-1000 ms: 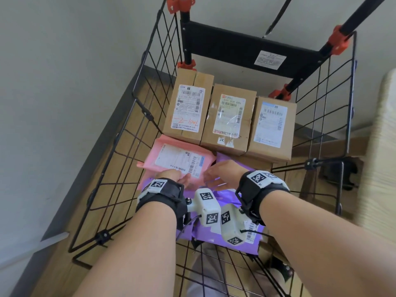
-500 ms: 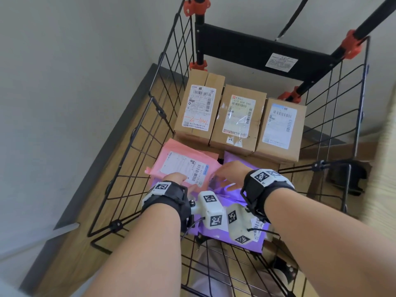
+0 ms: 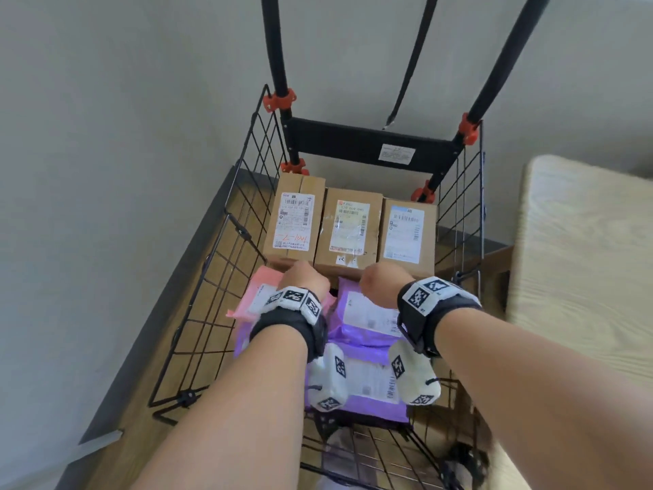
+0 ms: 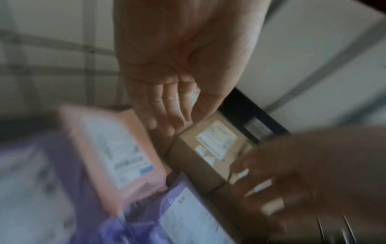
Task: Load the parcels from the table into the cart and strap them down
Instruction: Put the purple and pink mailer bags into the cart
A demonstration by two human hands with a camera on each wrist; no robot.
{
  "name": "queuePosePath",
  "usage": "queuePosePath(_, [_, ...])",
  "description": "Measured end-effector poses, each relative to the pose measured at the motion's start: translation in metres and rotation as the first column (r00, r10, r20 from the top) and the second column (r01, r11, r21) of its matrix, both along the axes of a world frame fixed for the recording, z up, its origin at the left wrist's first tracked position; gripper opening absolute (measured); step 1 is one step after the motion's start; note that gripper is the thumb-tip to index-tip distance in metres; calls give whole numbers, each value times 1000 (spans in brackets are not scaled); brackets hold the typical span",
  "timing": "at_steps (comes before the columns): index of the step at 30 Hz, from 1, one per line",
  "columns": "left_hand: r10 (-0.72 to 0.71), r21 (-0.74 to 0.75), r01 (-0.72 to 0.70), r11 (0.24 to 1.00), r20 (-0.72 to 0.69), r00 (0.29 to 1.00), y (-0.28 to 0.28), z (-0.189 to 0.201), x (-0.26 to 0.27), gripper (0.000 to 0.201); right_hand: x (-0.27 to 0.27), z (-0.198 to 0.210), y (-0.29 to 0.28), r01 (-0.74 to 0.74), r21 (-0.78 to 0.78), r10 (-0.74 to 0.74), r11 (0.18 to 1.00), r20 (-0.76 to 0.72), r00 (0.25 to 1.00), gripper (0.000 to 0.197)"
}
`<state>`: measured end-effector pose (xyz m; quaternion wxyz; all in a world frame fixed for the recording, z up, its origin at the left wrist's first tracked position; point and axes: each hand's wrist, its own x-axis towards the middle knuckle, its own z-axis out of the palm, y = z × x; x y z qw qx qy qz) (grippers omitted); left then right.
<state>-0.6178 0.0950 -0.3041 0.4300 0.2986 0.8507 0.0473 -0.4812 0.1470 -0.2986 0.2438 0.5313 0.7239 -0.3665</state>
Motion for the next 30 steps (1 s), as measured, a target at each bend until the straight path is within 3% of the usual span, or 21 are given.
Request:
queuePosePath(2, [-259, 7, 262, 965, -124, 958, 10, 26, 18, 8, 12, 22, 2, -103, 112, 98, 988, 50, 994, 24])
queuePosePath(4, [-470, -17, 480, 877, -243, 849, 19, 47, 40, 10, 28, 44, 2, -184, 199, 166, 963, 105, 981, 19])
queuePosePath(10, [-684, -28, 739, 673, -404, 608, 45, 92, 113, 24, 101, 101, 2, -152, 394, 107, 906, 135, 985, 28])
queuePosePath(17, [-773, 37, 873, 486, -448, 449, 41, 128, 239, 30, 233, 128, -27, -53, 444, -38, 894, 194, 980, 36])
queuePosePath(24, [-835, 37, 908, 417, -379, 399, 1, 125, 380, 33, 373, 134, -86, 123, 407, -196, 905, 142, 970, 36])
queuePosePath(30, [-882, 4, 955, 296, -382, 275, -42, 127, 494, 34, 484, 142, -141, 262, 388, -324, 884, 104, 940, 34])
